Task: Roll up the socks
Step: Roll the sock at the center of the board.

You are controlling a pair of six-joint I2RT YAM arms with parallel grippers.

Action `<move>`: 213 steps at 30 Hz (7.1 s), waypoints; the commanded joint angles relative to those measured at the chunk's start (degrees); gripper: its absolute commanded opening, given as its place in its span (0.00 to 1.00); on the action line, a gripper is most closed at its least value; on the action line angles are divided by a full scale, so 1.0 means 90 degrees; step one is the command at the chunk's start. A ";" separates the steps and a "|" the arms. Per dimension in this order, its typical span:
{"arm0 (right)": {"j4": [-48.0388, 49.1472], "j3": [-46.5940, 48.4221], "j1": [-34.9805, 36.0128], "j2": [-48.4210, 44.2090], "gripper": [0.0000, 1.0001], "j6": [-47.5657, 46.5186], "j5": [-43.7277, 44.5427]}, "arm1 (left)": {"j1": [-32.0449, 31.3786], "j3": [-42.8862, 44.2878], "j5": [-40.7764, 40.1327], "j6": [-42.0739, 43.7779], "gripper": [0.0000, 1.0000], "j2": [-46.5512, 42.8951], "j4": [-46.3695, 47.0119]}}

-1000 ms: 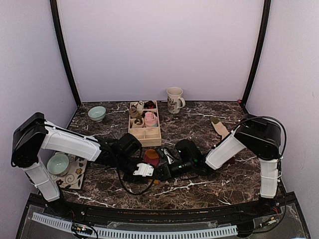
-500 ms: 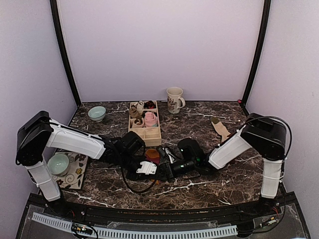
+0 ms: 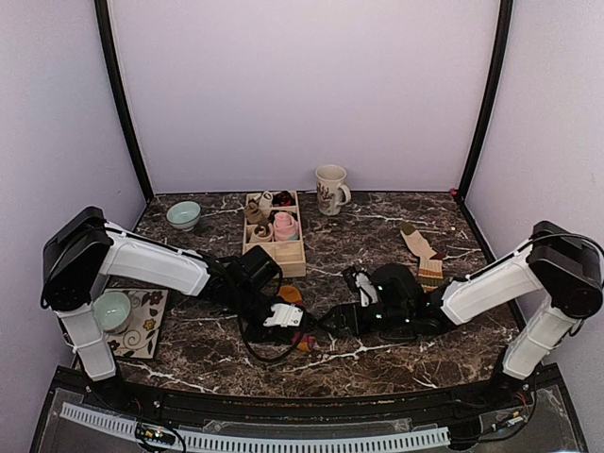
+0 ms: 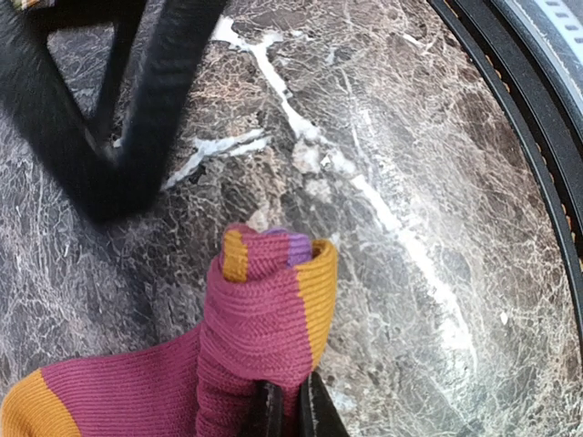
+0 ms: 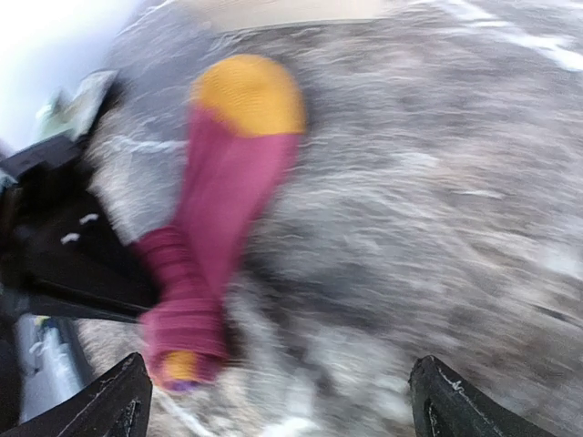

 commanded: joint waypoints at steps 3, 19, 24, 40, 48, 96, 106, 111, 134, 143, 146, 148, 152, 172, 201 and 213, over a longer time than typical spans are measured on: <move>-0.1712 -0.0949 -0.0047 -0.1305 1.00 0.0703 0.2889 | 0.0040 -0.0024 0.0208 -0.0367 0.04 0.0402 -0.1046; 0.0385 -0.1540 0.0504 -0.3099 0.93 -0.3233 0.1395 | 0.0691 0.0866 0.1829 -0.0961 0.07 0.1061 -0.2057; 0.0550 -0.1248 0.0990 -0.2481 0.85 -0.4154 0.1024 | 0.0767 0.1039 0.2139 -0.0873 0.07 0.1223 -0.2337; 0.0517 0.0293 0.1484 -0.0260 0.64 -0.5568 0.0569 | 0.0946 0.1685 0.2396 -0.0637 0.08 0.1796 -0.3243; 0.0411 0.0677 0.1576 0.0430 0.61 -0.6035 0.0420 | 0.0961 0.1865 0.2251 -0.0603 0.07 0.2006 -0.3465; -0.1404 0.1248 0.1317 0.1779 0.00 -0.4483 -0.0432 | 0.1655 -0.0214 0.0950 -0.0944 0.61 -0.1128 -0.1988; -0.2100 0.1646 0.0863 0.2058 0.00 -0.3753 -0.0868 | 0.1703 -0.1206 0.0434 -0.0571 0.60 -0.2182 -0.1015; -0.2472 0.1782 0.0583 0.2212 0.00 -0.3270 -0.1265 | 0.1702 -0.1467 0.0623 -0.0313 0.58 -0.2263 -0.0924; -0.3100 0.2169 0.0045 0.3291 0.00 -0.2186 -0.2439 | 0.0421 -0.1172 -0.0085 0.0260 0.54 -0.1696 -0.0416; -0.3033 0.2196 -0.0069 0.3522 0.00 -0.1881 -0.2526 | 0.0309 -0.0644 -0.0256 0.0228 0.50 -0.0987 -0.0455; -0.3055 0.2193 -0.0099 0.3565 0.00 -0.1851 -0.2566 | 0.0255 -0.0709 -0.0304 0.0223 0.50 -0.1060 -0.0298; -0.3077 0.2199 -0.0127 0.3576 0.00 -0.1823 -0.2590 | 0.0207 -0.0707 -0.0330 0.0239 0.50 -0.1068 -0.0254; -0.2980 0.2166 -0.0169 0.3472 0.00 -0.1775 -0.2525 | 0.0168 -0.0624 -0.0414 0.0236 0.48 -0.0846 -0.0281; -0.1402 0.1208 -0.0271 0.2144 0.99 -0.1206 -0.1469 | 0.0376 -0.0149 0.0093 0.0067 0.01 0.0009 -0.1084; 0.0912 -0.1426 0.0390 -0.2756 0.83 -0.3718 0.1082 | 0.0951 0.1294 0.1053 -0.0200 0.02 0.1498 -0.2963; 0.0166 -0.0533 0.1785 -0.1593 0.63 -0.5504 0.1584 | 0.0951 0.1443 0.0693 -0.0326 0.01 0.1934 -0.3096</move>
